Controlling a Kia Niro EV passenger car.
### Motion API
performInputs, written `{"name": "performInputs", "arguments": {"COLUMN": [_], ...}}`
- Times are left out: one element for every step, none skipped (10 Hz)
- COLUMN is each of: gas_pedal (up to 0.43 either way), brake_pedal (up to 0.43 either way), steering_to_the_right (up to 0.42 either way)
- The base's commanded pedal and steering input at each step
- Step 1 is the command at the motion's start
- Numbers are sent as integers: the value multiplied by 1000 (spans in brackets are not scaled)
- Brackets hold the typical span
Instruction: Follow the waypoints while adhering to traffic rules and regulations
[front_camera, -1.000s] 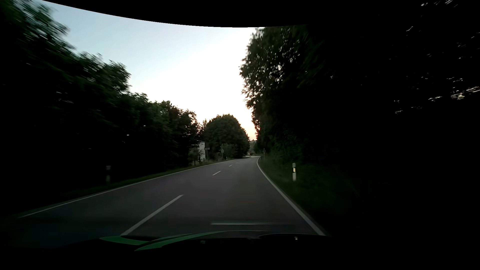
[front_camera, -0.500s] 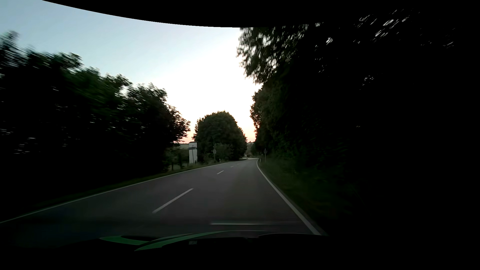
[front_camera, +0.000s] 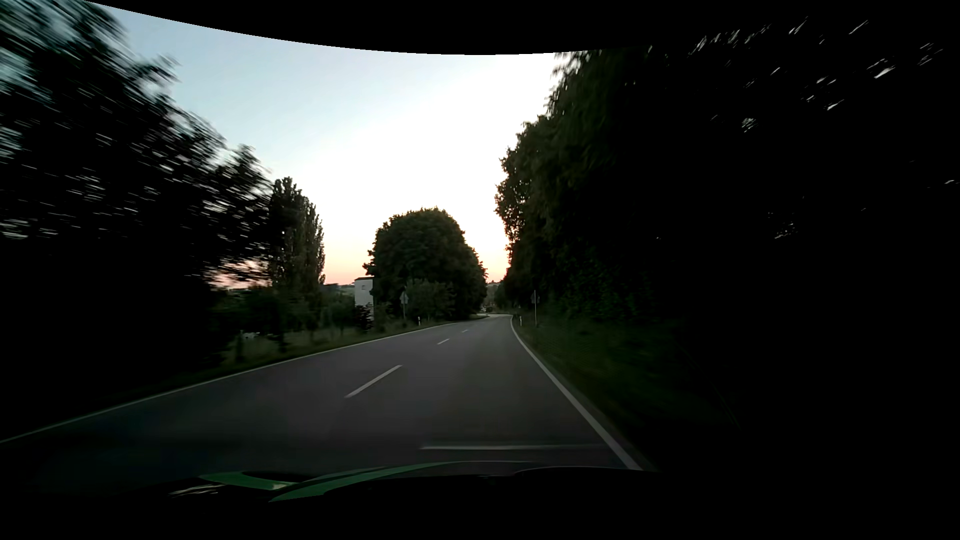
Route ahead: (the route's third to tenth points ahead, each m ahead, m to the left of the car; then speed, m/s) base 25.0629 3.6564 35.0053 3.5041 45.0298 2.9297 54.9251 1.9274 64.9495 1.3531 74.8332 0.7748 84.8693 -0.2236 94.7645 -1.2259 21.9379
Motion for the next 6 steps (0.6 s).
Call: {"name": "performInputs", "arguments": {"gas_pedal": [488, 488, 488, 480, 449, 441], "brake_pedal": [0, 0, 0, 0, 0, 0], "steering_to_the_right": [8, 8, 8, 8, 7, 7]}}
